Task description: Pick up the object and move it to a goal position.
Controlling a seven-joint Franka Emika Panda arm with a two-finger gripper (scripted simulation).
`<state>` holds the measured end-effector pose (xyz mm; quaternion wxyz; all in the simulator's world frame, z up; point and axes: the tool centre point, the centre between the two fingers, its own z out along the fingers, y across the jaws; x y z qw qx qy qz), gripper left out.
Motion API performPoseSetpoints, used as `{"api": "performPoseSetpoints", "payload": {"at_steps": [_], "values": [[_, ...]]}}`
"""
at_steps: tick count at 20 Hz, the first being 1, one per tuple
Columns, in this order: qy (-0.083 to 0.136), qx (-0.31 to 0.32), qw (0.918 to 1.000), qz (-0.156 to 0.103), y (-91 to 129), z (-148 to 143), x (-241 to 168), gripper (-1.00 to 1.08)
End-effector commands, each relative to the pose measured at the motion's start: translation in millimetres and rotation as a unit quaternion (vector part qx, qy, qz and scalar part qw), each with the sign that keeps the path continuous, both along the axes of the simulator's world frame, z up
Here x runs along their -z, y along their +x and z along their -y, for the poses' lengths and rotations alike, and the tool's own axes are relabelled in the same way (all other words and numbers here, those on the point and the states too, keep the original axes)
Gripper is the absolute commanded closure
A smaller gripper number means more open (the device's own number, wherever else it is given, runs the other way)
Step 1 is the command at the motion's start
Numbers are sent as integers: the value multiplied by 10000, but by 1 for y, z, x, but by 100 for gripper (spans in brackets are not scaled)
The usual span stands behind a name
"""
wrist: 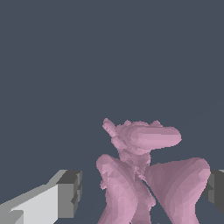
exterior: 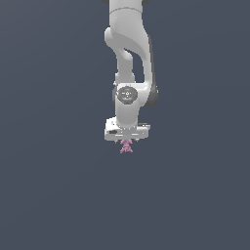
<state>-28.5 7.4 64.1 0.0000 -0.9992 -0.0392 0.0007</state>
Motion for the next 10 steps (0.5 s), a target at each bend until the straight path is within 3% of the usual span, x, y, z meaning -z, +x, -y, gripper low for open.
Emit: {"api": "performPoseSetpoints", "payload": {"at_steps": [1, 4, 5, 10], "values": [[0, 0, 10000, 6, 1, 0, 7, -92], [0, -3, 10000, 7, 1, 0, 9, -92], [0, -3, 10000, 7, 1, 0, 9, 108], [0, -3, 10000, 7, 1, 0, 9, 108]]}}
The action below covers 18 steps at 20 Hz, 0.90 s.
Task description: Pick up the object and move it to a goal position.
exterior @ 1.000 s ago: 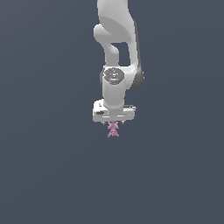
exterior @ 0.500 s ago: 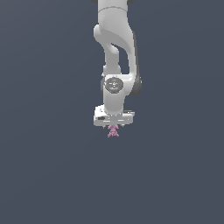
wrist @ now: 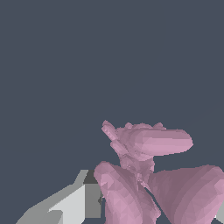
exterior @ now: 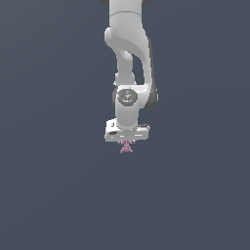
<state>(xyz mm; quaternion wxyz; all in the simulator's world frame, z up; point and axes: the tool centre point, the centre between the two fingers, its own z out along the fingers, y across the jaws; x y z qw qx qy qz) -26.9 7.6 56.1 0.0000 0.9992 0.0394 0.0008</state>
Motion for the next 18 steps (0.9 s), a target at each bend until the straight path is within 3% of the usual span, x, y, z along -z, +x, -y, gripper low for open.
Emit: {"api": "performPoseSetpoints", "payload": {"at_steps": [1, 10, 18], "values": [[0, -1, 10000, -8, -1, 0, 1, 108], [0, 1, 10000, -5, -4, -2, -2, 108], [0, 1, 10000, -5, -29, -15, -16, 108]]}}
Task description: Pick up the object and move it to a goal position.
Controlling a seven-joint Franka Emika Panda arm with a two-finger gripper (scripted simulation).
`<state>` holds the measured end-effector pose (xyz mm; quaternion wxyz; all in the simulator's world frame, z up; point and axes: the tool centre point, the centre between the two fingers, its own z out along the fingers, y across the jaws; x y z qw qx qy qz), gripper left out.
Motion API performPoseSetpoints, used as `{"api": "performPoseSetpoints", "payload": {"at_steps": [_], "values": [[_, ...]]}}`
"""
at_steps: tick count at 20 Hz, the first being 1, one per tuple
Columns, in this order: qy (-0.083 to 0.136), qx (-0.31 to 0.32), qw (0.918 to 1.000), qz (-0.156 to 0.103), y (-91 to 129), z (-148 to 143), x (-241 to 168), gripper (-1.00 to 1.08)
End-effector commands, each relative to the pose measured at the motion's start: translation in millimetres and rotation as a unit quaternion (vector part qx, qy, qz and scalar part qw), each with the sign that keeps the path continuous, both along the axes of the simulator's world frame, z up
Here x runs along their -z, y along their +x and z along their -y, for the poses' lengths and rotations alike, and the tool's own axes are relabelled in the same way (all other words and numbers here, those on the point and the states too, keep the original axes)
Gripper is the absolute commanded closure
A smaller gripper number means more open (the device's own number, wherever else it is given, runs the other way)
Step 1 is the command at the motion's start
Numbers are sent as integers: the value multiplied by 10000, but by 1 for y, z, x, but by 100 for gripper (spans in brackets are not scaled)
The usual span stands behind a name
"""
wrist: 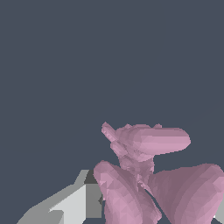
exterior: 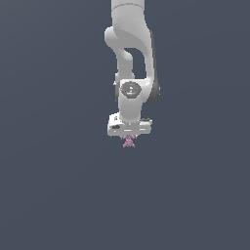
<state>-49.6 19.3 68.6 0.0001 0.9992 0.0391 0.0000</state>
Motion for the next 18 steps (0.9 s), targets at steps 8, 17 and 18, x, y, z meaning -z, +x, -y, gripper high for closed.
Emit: {"api": "performPoseSetpoints", "payload": {"at_steps": [8, 17, 18], "values": [[-1, -4, 10000, 0, -33, -19, -21, 108], [-1, -4, 10000, 0, -37, -23, -24, 108], [-1, -4, 10000, 0, -37, -23, -24, 108]]}}
